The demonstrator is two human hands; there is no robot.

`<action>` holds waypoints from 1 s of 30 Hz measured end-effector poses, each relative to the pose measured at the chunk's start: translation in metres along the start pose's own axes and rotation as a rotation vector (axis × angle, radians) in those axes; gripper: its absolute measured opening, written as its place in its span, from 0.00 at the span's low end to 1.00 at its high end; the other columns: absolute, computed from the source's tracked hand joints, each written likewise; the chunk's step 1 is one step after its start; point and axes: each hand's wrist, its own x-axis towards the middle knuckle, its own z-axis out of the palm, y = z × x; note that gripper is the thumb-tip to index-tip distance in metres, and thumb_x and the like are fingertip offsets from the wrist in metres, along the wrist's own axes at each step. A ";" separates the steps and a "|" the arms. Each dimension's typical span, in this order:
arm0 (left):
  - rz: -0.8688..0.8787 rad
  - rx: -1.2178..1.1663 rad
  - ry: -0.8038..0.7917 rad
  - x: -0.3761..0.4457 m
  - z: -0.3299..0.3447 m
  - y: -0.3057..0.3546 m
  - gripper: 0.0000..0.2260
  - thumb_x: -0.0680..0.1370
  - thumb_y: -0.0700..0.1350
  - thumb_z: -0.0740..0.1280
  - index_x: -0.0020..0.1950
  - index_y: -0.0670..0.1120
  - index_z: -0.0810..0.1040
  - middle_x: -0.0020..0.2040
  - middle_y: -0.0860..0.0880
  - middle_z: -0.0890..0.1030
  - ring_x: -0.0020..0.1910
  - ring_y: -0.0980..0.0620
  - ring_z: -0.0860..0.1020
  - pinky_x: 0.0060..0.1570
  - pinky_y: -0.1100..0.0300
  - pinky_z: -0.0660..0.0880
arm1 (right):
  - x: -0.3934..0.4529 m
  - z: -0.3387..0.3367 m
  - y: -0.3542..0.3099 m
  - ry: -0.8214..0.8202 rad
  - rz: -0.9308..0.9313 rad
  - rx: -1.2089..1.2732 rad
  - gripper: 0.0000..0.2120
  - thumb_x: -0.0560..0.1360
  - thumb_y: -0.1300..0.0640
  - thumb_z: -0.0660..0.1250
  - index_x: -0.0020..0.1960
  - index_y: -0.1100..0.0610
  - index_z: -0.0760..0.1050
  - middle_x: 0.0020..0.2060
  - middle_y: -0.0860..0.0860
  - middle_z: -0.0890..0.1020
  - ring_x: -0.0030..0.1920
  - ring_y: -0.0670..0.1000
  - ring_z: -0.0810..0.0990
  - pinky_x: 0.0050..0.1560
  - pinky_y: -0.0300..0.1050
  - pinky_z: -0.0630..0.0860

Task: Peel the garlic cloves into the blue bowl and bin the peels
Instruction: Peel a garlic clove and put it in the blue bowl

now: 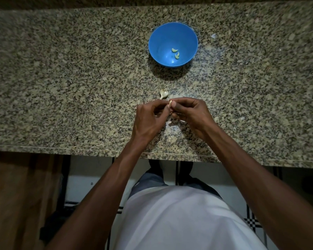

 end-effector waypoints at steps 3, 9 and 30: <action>0.041 0.048 0.000 0.001 0.000 0.001 0.10 0.80 0.45 0.73 0.59 0.43 0.85 0.48 0.47 0.88 0.42 0.63 0.83 0.44 0.74 0.79 | -0.001 0.001 -0.001 -0.007 -0.019 -0.030 0.08 0.76 0.62 0.76 0.54 0.62 0.86 0.49 0.59 0.88 0.48 0.53 0.88 0.47 0.42 0.83; 0.078 0.083 -0.004 0.004 -0.002 0.002 0.10 0.80 0.45 0.73 0.58 0.42 0.86 0.47 0.47 0.88 0.40 0.63 0.83 0.43 0.73 0.79 | -0.001 0.001 -0.001 -0.006 -0.034 -0.048 0.07 0.76 0.62 0.76 0.53 0.62 0.87 0.49 0.60 0.88 0.49 0.55 0.88 0.50 0.44 0.85; -0.055 -0.023 -0.004 0.004 0.003 0.003 0.12 0.79 0.48 0.74 0.60 0.43 0.86 0.48 0.50 0.88 0.42 0.71 0.82 0.40 0.73 0.79 | 0.003 0.000 -0.003 -0.015 0.019 0.025 0.07 0.73 0.62 0.77 0.51 0.61 0.87 0.48 0.57 0.88 0.46 0.51 0.88 0.47 0.39 0.83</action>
